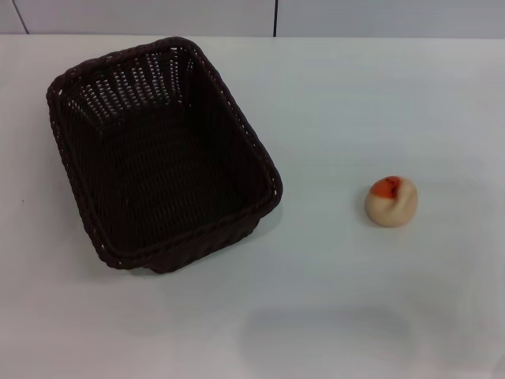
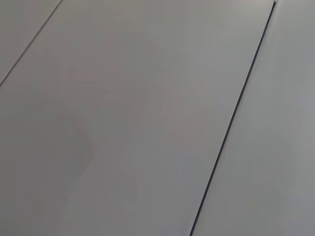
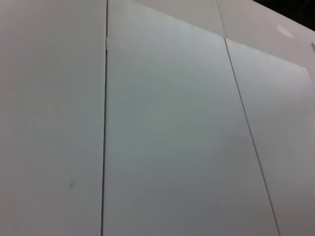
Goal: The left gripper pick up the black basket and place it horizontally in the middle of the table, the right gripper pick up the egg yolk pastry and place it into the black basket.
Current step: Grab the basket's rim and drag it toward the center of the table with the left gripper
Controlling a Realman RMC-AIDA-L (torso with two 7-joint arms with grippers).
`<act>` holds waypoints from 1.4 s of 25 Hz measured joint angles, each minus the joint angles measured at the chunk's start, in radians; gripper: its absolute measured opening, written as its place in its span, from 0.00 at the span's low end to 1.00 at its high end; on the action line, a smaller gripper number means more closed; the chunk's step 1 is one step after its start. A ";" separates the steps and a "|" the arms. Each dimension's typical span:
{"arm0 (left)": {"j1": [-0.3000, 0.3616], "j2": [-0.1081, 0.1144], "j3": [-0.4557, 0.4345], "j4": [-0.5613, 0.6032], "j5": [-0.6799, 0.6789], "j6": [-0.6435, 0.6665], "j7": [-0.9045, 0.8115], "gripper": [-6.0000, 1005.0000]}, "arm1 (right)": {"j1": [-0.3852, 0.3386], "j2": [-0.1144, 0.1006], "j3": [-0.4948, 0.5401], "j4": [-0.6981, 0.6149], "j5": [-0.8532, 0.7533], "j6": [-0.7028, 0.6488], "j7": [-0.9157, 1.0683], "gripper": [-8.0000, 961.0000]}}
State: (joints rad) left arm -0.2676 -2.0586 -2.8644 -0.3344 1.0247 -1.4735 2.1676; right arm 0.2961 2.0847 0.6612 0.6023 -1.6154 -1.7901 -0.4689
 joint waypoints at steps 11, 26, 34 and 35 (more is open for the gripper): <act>0.003 -0.001 0.009 0.000 0.002 -0.001 -0.012 0.67 | 0.001 0.000 -0.002 0.001 0.000 0.000 0.006 0.55; 0.003 0.000 0.061 -0.044 0.004 0.014 -0.124 0.66 | 0.005 -0.002 -0.002 0.001 0.000 0.000 0.000 0.55; 0.057 0.002 0.302 -0.324 0.069 0.221 -0.563 0.66 | 0.009 -0.002 -0.002 0.001 0.000 0.000 -0.001 0.55; 0.063 0.003 0.323 -0.367 0.094 0.246 -0.620 0.66 | 0.009 -0.002 -0.002 0.000 0.000 0.000 -0.001 0.55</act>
State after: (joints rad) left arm -0.2047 -2.0556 -2.5418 -0.7017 1.1190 -1.2277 1.5473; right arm 0.3053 2.0831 0.6596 0.6028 -1.6152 -1.7901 -0.4703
